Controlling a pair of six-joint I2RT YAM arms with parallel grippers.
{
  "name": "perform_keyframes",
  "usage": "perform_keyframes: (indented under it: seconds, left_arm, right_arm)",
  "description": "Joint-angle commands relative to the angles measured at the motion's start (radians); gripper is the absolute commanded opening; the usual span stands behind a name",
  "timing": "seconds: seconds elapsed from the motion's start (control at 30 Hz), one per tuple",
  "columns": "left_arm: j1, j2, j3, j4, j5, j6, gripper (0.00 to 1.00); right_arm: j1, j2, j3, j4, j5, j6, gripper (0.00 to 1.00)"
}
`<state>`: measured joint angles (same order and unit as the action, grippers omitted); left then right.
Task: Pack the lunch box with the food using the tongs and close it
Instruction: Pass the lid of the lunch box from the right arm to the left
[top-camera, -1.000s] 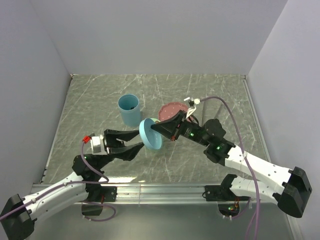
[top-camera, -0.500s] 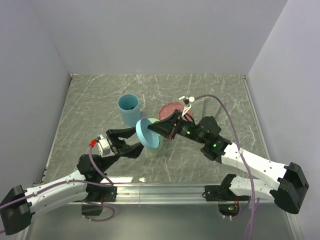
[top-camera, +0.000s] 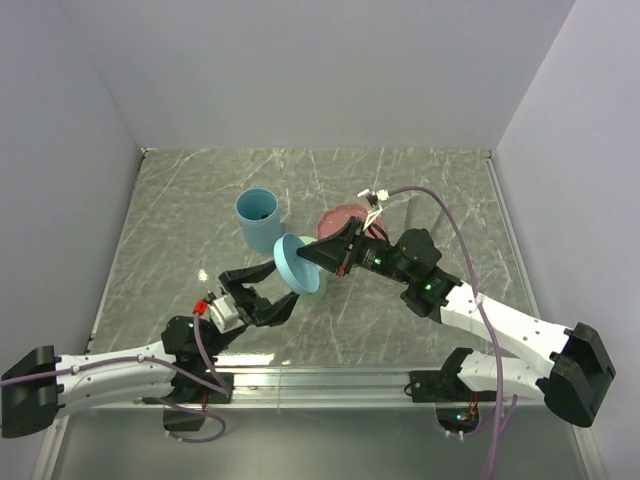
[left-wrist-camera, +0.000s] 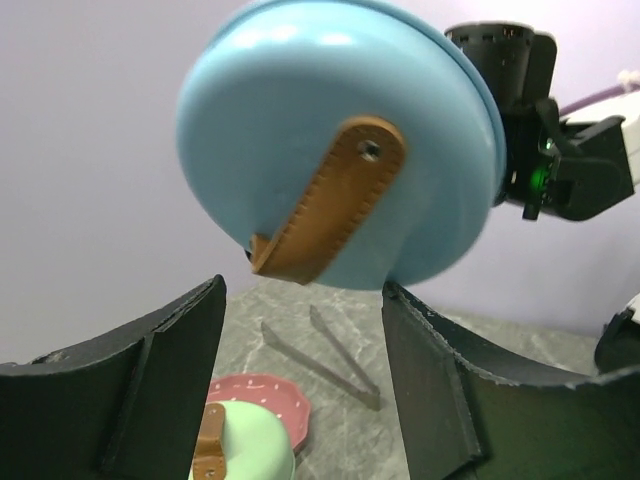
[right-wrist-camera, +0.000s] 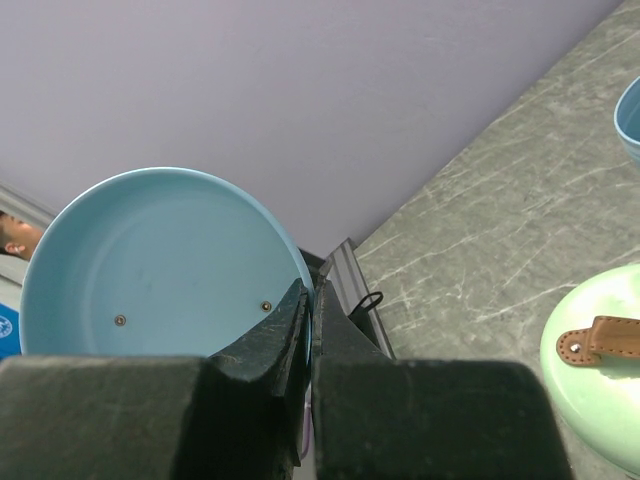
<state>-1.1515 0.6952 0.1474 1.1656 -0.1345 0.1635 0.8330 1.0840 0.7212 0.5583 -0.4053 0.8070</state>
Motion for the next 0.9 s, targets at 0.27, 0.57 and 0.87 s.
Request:
perform_keyframes:
  seconds: [0.27,0.57,0.87]
  left_arm:
    - [-0.083,-0.023,0.023,0.052,-0.117,0.151,0.69]
    - [-0.085,-0.037,0.032,0.040,-0.116,0.172,0.69]
    - [-0.085,-0.011,0.047,0.055,-0.094,0.176,0.65]
  right_arm:
    - [-0.026,-0.006,0.009,0.057,-0.041,0.015,0.00]
    - [-0.028,0.010,0.006,0.080,-0.070,0.031,0.00]
    - [-0.028,0.013,-0.002,0.095,-0.081,0.034,0.00]
